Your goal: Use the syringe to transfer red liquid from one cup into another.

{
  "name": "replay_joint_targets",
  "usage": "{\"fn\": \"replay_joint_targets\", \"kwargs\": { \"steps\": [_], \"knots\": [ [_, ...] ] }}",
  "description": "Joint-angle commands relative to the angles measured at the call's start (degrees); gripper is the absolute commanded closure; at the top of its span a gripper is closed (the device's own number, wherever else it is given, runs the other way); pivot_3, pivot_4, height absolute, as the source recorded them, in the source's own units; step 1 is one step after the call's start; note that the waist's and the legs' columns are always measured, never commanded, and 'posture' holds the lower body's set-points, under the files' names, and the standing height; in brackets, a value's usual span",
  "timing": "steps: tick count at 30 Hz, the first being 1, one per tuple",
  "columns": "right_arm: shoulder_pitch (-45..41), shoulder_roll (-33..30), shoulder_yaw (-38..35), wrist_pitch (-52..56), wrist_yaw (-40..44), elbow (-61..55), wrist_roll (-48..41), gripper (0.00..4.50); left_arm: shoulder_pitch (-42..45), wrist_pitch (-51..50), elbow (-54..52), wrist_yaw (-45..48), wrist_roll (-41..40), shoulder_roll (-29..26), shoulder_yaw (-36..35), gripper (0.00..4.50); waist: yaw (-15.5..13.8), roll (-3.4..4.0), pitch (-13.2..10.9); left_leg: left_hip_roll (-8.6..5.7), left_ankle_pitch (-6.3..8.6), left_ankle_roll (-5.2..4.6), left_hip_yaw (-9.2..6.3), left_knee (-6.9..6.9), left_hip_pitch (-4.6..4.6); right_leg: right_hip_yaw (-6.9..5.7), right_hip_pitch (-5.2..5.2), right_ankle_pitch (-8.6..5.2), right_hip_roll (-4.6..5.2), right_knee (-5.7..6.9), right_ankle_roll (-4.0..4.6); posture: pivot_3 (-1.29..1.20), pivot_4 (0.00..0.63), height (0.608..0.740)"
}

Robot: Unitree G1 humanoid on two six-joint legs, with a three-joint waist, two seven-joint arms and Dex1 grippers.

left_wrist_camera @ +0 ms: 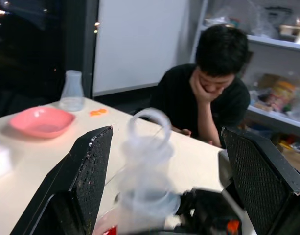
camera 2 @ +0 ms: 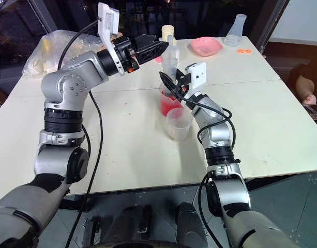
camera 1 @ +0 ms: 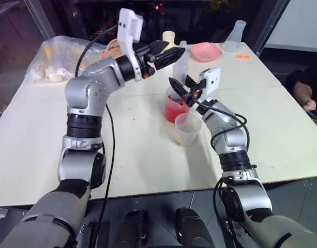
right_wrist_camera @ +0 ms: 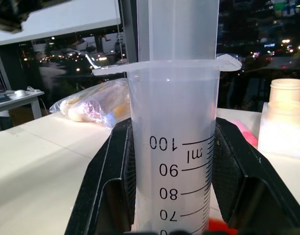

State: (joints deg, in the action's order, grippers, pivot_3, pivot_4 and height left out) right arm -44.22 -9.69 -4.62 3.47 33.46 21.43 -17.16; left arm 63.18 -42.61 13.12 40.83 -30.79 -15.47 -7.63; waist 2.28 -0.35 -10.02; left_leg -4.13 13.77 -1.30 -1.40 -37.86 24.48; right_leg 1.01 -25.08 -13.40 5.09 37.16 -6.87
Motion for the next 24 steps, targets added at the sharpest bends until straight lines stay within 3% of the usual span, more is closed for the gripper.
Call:
{"fn": "replay_joint_targets", "kwargs": {
  "steps": [1,14,24],
  "knots": [
    [-2.46,-0.78,-1.02,-0.36,-0.28,-4.33,-1.21,3.04,-0.44,-1.08,-3.89,-0.5,-1.9,-2.05,-1.76,0.73,0.02,0.0,0.0,0.0,0.0,0.0,0.0,0.0,0.0,0.0,0.0,0.0,0.0,0.0,0.0,0.0,0.15,0.74],
    [-1.22,-2.1,-0.96,6.52,-3.52,-18.28,-3.44,3.04,-2.22,1.52,-0.05,-1.39,-0.85,-5.63,-2.91,0.73,-0.12,0.0,0.0,0.0,0.0,0.01,0.0,0.0,0.0,0.0,0.0,0.0,0.01,0.0,0.0,0.0,0.15,0.74],
    [5.85,-5.45,-2.2,22.97,-11.1,-44.02,-9.15,3.04,0.64,3.9,5.87,0.58,-0.82,-4.29,-2.01,0.73,-1.34,0.0,0.0,0.0,0.01,-0.01,-0.01,0.01,0.01,-0.01,-0.01,0.0,0.02,-0.04,0.0,0.0,0.15,0.74]
  ]
}}
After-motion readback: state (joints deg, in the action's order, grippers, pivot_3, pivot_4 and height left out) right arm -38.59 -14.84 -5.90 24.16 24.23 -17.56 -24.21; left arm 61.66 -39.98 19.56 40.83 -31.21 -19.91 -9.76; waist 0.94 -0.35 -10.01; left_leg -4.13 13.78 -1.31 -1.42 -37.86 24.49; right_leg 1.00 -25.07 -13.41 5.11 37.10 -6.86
